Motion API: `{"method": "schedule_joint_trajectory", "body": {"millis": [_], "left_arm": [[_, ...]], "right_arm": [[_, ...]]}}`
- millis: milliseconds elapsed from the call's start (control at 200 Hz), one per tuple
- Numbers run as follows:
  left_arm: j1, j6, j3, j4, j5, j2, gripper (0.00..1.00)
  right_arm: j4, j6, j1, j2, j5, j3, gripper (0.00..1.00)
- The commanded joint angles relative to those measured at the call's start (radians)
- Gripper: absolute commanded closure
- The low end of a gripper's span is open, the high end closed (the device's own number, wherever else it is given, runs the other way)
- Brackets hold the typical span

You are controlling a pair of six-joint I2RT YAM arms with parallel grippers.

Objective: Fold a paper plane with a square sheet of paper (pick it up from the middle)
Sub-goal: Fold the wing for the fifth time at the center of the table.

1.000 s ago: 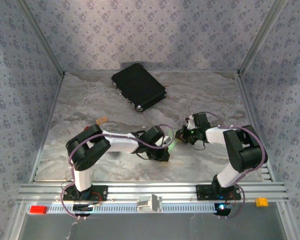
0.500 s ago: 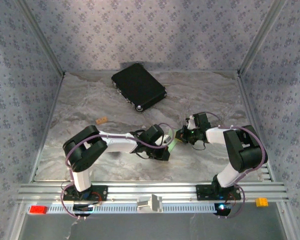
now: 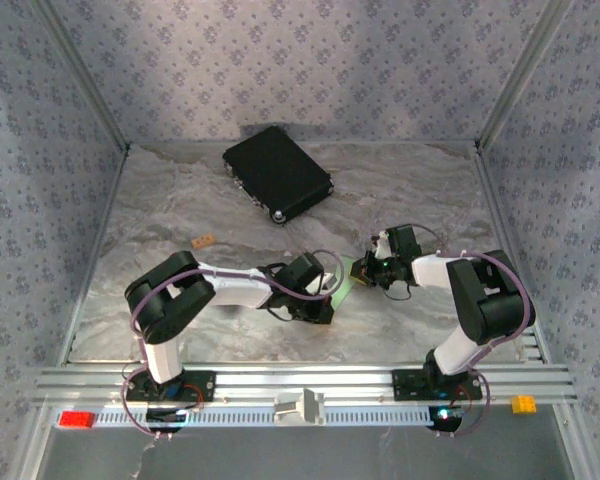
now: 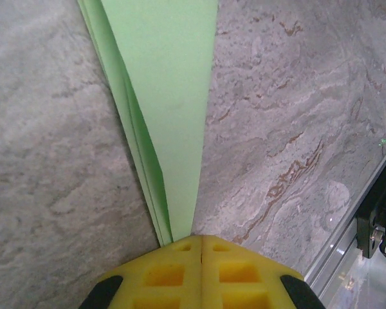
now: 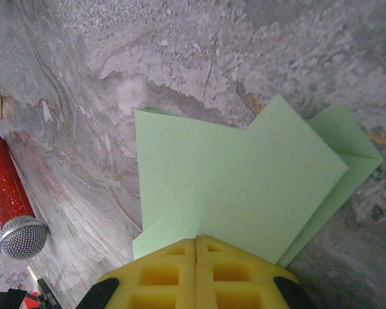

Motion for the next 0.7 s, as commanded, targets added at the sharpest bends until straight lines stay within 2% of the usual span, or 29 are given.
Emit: {"method": "schedule_joint_trajectory", "body": {"millis": [0,190,360,540,695], "left_arm": [[0.009,-0.011,-0.037,-0.005,-0.016,-0.030,0.96],[0.013,-0.032,-0.050,0.040,0.009,-0.081,0.96],[0.034,-0.037,-0.037,0.063,-0.037,-0.137,0.94],[0.072,-0.038,0.067,0.082,0.011,-0.053,0.94],[0.083,-0.015,0.192,0.017,-0.010,0.073,0.93]], "right_arm": [[-0.069,-0.009,-0.013,0.046,0.087,-0.034,0.97],[-0.062,-0.009,-0.014,0.046,0.077,-0.036,0.97],[-0.054,-0.008,-0.015,0.040,0.066,-0.032,0.97],[-0.051,-0.006,-0.015,0.045,0.068,-0.031,0.96],[-0.039,-0.005,-0.015,0.057,0.054,-0.030,0.96]]}}
